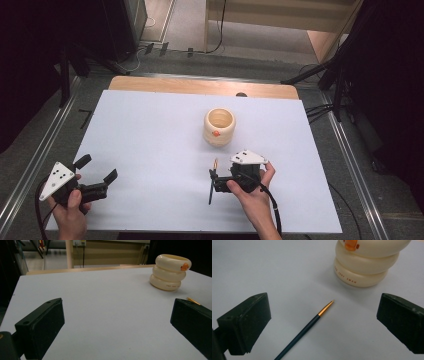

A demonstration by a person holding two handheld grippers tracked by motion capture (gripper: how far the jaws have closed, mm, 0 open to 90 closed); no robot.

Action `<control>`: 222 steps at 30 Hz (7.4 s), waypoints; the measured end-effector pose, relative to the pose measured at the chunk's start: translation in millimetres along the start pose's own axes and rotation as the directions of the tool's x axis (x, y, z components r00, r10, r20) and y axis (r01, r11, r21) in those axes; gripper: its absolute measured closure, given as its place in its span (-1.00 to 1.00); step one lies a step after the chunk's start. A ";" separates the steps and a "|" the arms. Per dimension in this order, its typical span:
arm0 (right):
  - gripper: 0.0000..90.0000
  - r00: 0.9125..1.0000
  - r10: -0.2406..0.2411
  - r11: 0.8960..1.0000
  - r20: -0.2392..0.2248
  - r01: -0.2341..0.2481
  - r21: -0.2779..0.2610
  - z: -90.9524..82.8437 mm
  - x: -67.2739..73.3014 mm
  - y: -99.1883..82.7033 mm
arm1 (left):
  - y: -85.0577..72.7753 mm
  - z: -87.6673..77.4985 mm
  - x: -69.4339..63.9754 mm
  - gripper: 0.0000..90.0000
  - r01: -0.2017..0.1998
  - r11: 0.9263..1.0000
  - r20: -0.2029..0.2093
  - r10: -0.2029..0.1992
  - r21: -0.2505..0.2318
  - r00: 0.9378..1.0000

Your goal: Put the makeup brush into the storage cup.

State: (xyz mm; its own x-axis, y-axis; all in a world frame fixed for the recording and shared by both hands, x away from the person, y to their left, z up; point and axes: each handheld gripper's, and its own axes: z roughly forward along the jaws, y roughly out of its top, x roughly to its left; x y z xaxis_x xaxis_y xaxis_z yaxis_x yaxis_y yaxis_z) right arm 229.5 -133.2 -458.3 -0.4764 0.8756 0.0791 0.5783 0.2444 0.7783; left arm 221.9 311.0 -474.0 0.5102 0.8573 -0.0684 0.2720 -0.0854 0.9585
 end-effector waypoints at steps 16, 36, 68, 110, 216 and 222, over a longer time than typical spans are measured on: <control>-1.00 1.000 -0.020 0.967 -0.006 0.020 0.255 26.4 11.0 5.4 | 0.4 -1.3 1.0 -1.00 0.005 1.000 -0.006 -0.005 -0.007 1.000; -0.79 1.000 0.013 0.897 -0.007 -0.008 0.443 52.8 16.5 2.3 | 0.4 -1.8 1.3 -1.00 0.005 1.000 -0.009 -0.005 -0.005 1.000; -0.41 0.998 -0.031 0.856 0.061 -0.005 0.517 62.5 22.5 8.0 | -0.2 -0.9 1.5 -1.00 0.008 1.000 -0.009 -0.008 0.000 1.000; 0.87 0.984 0.146 0.937 0.102 -0.171 0.305 35.1 2.3 12.6 | -1.0 0.0 1.3 -1.00 0.004 1.000 -0.010 -0.004 0.008 1.000; 0.87 0.985 0.164 0.909 0.054 -0.129 -0.397 0.6 -4.5 29.4 | -0.9 -1.4 3.3 -1.00 0.006 1.000 -0.011 -0.006 0.006 1.000; 0.87 0.984 0.167 0.904 0.056 -0.130 -0.407 0.1 -7.1 33.4 | -0.8 -1.4 3.0 -1.00 0.006 1.000 -0.011 -0.006 0.004 1.000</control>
State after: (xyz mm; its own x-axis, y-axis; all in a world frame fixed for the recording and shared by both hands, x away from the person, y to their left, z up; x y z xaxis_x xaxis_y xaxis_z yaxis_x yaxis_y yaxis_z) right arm 252.3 -131.2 -433.0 -0.3359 0.9259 0.1729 0.3152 -0.0624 0.9470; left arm 222.0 314.4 -474.6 0.4993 0.8635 -0.0707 0.2785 -0.0827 0.9569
